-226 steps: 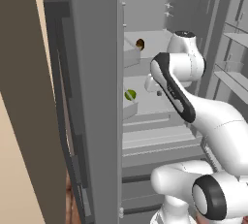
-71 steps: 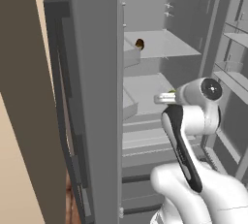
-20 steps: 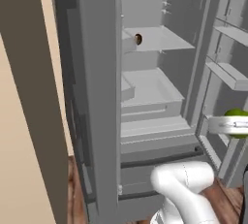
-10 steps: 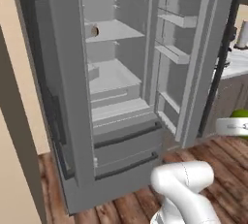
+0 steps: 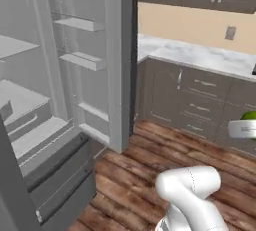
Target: Place the cold items (sweet potato and lime) from the fridge in one tupperware on the dining counter. Place the warm items (hot dog and kebab skewer) in the stove area in another tupperware.
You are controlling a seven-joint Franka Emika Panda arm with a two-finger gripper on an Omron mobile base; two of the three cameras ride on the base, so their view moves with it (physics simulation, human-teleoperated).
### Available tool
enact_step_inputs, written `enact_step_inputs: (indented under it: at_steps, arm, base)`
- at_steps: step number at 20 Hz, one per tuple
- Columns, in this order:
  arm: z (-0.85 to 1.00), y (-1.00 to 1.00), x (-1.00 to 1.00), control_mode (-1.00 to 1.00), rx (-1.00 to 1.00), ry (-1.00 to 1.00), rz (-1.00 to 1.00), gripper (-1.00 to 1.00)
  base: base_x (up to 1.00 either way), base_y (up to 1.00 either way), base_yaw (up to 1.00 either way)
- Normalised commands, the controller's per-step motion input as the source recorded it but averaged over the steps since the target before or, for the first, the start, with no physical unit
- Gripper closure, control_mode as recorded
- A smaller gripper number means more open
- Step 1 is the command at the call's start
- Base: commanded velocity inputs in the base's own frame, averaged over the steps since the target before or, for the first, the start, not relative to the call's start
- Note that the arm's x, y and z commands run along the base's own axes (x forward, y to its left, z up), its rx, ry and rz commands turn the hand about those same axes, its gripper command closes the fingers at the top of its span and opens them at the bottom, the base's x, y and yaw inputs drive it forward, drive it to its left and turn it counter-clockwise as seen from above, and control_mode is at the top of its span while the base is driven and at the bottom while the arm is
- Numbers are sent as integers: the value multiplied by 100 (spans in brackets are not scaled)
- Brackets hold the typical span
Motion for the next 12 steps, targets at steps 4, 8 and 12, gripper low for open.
enact_step_inputs:
  at_steps: [4, 8, 12]
  arm:
    - [0, 0, 0, 100, 0, 0, 0, 100]
    - [0, 0, 0, 100, 0, 0, 0, 100]
    - [0, 0, 0, 100, 0, 0, 0, 100]
  base:
    - [-32, -2, -99]
    - [-35, 0, -100]
    - [-62, 5, -100]
